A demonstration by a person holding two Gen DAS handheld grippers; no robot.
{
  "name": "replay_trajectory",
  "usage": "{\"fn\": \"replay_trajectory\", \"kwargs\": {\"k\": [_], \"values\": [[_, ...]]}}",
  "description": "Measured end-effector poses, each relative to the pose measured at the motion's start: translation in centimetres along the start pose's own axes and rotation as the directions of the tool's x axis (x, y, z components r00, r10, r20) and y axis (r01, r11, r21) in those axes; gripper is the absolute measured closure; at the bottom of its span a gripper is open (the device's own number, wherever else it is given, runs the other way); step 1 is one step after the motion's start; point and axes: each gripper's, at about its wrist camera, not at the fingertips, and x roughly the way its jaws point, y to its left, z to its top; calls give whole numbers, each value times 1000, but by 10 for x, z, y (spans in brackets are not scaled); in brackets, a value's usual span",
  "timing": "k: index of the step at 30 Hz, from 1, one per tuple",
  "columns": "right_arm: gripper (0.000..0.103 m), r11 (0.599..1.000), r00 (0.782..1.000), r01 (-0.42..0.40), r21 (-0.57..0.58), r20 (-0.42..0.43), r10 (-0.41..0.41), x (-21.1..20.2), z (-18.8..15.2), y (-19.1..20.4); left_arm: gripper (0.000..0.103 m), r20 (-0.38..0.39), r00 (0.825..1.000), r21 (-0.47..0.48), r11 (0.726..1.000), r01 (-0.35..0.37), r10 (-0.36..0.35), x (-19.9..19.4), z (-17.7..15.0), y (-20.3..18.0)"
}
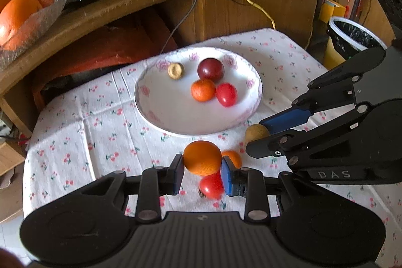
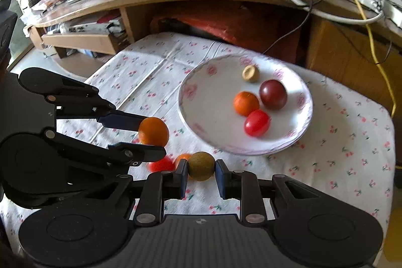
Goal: Organize fruits
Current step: 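Lift the held tangerine and yellow-green fruit toward the white bowl, then lower tangerine and yellow-green fruit into the white bowl and open both grippers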
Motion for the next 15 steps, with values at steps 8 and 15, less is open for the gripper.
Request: {"fn": "replay_trajectory", "kwargs": {"k": [8,15], "values": [[82,999,998,45,27,35,-46,-3,8,-13,64,28,999,-3,1000,-22,22,7,19,-1],[82,997,998,50,59,45,-53,4,12,-25,64,29,999,-24,999,-27,28,21,27,2]]}}
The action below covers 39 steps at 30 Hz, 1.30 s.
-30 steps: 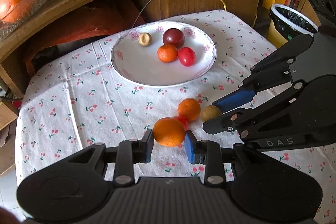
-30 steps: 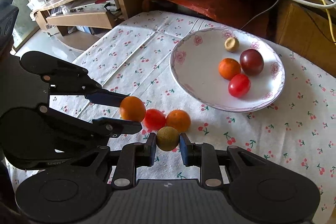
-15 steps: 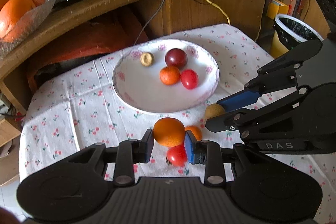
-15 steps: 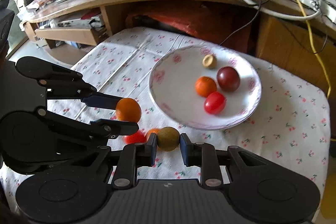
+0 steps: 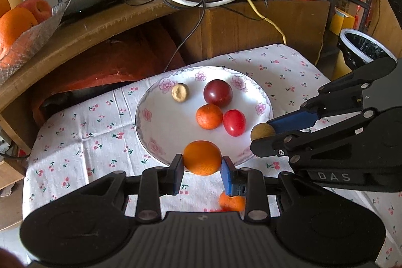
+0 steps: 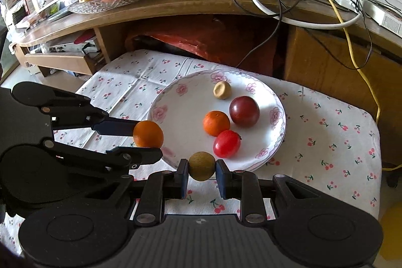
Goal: Organize fruits
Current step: 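Lower tangerine and yellow-green fruit into the white bowl and open both grippers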
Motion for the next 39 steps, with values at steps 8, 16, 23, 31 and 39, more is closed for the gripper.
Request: {"fn": "replay_trajectory", "kwargs": {"k": [8,16,23,31,39], "values": [[82,1000,1000,1,26,-6,-1,12,2,-8,64,-14,1000,-23,1000,0,0,15,2,4],[80,1000,1000,6,28,0,-6,21,4,-10,64,-18,1000,-37,999,-12,12,23,2,8],[80,999,1000,26,21,6,-26,22,5,-10,65,-13,1000,-36,999,-22,21,25,3,7],[79,999,999,39,21,13,-39,22,5,-10,64,-12,1000,-38,999,-24,24,25,3,7],[79,999,999,44,22,13,-44,22,5,-9,63,-12,1000,-35,999,-25,25,26,3,6]]}}
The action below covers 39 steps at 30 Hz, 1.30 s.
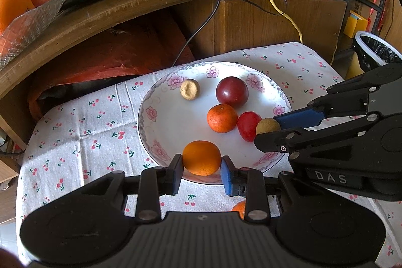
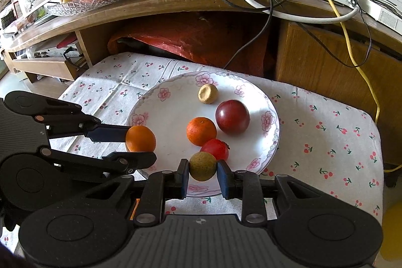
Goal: Organize fruits
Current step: 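Lower tangerine and yellow-green fruit into the white bowl and open both grippers, then move both open grippers back to the remaining tomato and tangerine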
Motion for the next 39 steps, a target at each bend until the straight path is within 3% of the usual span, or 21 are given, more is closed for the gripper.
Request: {"fn": "replay_trajectory", "kwargs": {"k": [39], "values": [[74,999,1000,27,17,15,-28,-5,1,-3,62,31,999,-9,1000,-11,11,-8,1,-1]]}}
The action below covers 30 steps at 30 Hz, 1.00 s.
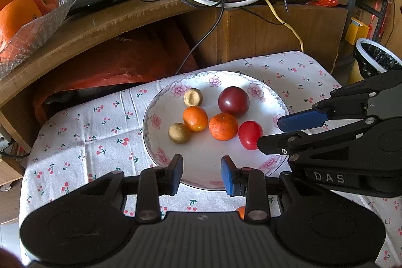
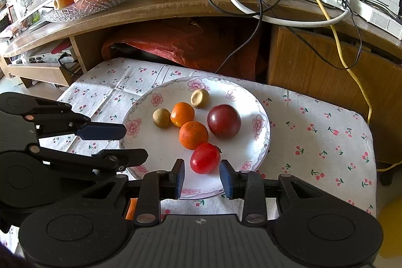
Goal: Organize fruits
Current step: 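Move both open grippers back to the remaining tomato and tangerine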
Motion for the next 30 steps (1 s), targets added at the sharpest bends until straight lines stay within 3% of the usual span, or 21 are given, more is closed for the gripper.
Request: {"fn": "replay_trajectory", "kwargs": {"k": [30], "values": [[74,999,1000,-21,-50,-25,19,-23,-10,16,62,-19,998,54,996,65,-64,-29,-14,-11]]}}
